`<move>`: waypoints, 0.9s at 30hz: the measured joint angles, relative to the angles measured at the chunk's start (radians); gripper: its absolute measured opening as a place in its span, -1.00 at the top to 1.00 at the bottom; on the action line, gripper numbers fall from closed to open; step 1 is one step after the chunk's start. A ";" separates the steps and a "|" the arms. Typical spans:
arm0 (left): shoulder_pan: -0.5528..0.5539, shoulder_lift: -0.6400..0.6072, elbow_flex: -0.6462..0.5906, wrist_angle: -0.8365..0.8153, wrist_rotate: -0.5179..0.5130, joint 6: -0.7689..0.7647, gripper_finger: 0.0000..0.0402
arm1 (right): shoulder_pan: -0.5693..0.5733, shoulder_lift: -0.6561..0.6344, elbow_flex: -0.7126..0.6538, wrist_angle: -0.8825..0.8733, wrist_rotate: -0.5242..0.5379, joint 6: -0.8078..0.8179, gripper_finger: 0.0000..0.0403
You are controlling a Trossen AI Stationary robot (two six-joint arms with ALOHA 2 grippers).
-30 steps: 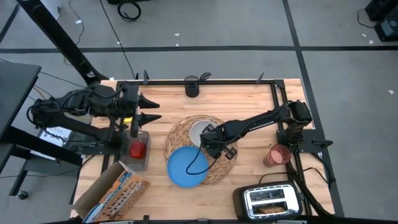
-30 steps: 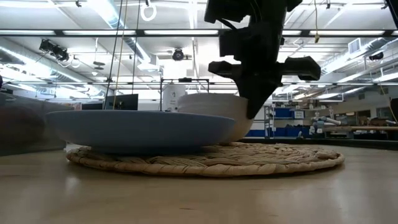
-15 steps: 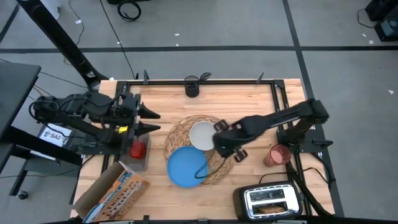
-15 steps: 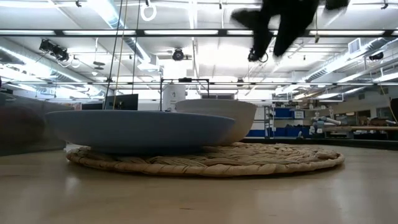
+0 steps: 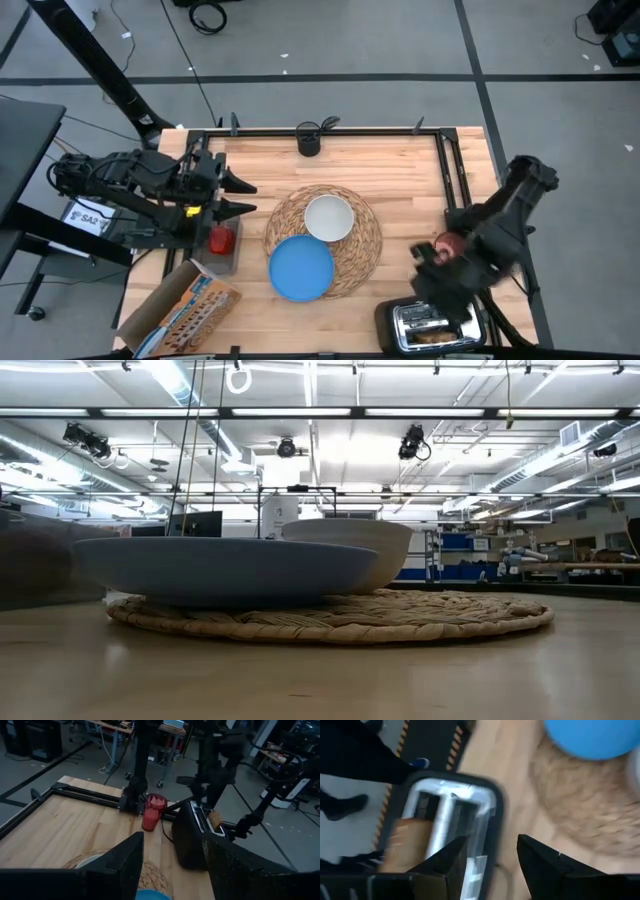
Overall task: Arrange a breakfast setting
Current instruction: Put the toast on the blue plate
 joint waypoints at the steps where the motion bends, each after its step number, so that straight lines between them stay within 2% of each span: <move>1: 0.000 0.000 0.000 0.000 0.000 0.000 -0.04 | 0.033 0.006 0.000 -0.001 0.014 0.049 0.10; 5: 0.000 0.000 0.000 0.001 -0.014 0.001 -0.04 | 0.129 0.039 -0.001 0.002 0.048 0.218 0.10; 10: 0.000 0.000 0.000 0.003 -0.026 0.001 -0.04 | 0.173 0.077 -0.003 -0.017 0.028 0.299 0.10; 14: 0.000 0.000 0.000 0.003 -0.026 0.001 -0.04 | 0.170 0.063 -0.003 -0.031 0.043 0.281 0.10; 18: 0.000 0.000 0.000 0.003 -0.026 0.000 -0.04 | 0.175 0.024 -0.002 -0.054 0.113 0.198 0.09; 24: 0.000 0.000 0.000 0.023 -0.025 -0.014 -0.04 | 0.224 -0.019 -0.002 -0.127 0.140 0.092 -0.05; 27: 0.000 0.000 0.000 0.032 -0.026 -0.020 -0.04 | 0.250 -0.054 -0.002 -0.121 0.144 0.171 -0.16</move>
